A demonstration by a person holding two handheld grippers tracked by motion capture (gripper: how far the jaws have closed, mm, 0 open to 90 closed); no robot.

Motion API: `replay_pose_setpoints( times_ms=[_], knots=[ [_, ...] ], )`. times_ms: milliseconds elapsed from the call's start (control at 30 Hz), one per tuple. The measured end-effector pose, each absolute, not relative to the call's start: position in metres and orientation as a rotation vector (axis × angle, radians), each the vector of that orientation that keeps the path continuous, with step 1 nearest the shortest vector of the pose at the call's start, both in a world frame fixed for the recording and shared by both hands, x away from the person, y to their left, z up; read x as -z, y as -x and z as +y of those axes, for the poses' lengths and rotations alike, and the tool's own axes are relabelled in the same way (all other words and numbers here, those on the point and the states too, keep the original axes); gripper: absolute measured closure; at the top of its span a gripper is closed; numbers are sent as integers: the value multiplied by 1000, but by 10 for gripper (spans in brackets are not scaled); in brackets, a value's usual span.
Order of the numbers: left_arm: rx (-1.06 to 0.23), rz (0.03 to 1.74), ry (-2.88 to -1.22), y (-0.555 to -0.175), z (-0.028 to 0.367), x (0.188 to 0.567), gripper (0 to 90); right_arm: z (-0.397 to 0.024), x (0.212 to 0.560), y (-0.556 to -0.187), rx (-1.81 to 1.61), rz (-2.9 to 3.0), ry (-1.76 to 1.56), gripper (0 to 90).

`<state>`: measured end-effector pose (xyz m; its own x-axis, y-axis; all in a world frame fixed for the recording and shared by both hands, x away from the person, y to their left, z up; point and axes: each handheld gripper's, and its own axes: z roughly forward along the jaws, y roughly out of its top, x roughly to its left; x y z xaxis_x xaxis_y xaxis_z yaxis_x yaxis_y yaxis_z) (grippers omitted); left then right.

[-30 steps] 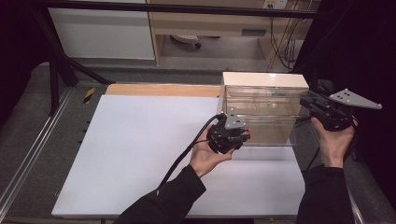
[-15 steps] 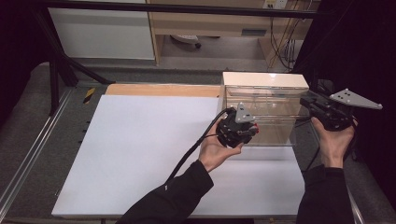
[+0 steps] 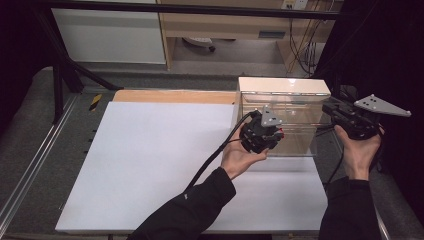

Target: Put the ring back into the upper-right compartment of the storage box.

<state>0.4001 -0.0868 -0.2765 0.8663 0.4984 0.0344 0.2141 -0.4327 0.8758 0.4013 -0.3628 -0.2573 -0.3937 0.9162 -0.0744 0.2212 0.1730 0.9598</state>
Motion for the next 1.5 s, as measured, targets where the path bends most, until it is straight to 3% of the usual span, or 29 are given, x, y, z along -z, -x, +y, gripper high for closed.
replay_pose_setpoints(
  times_ms=[1500],
  knots=[
    [-435, 549, -1997, -443, -137, 273, 768, -364, 255, -403, -1270, 1757, -1071, 900]
  ],
)
